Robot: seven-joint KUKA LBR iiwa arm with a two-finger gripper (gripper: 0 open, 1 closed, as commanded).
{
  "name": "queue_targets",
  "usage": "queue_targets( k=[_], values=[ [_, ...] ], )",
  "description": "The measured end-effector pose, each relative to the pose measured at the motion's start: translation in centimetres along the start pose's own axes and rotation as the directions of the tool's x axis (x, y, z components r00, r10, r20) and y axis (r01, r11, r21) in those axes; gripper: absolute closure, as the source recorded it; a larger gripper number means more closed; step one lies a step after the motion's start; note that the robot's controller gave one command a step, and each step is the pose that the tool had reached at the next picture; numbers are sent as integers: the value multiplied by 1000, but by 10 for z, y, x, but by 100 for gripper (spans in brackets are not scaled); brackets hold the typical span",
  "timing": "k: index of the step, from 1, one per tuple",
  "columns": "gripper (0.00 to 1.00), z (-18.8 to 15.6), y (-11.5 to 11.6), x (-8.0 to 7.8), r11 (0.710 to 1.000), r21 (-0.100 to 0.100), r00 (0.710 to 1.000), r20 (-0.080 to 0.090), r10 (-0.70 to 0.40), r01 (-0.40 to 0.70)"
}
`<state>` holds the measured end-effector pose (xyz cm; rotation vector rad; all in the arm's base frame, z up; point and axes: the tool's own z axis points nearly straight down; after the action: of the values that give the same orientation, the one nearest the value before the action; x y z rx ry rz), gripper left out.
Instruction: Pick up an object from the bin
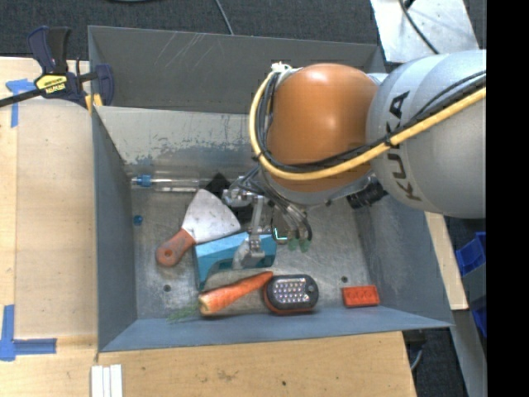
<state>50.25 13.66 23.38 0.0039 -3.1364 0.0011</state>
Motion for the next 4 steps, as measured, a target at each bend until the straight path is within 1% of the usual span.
queue_targets(
  k=[1,2,3,4],
  values=[
    [0,-4,0,-2,1000,-2,1000,8,2,-2],
    [0,37,2,-8,1000,-4,1000,16,5,-4],
    [0,98,28,-10,1000,-2,1000,12,28,-28],
    [100,158,60,-27,991,-6,991,6,137,-137]
  ],
)
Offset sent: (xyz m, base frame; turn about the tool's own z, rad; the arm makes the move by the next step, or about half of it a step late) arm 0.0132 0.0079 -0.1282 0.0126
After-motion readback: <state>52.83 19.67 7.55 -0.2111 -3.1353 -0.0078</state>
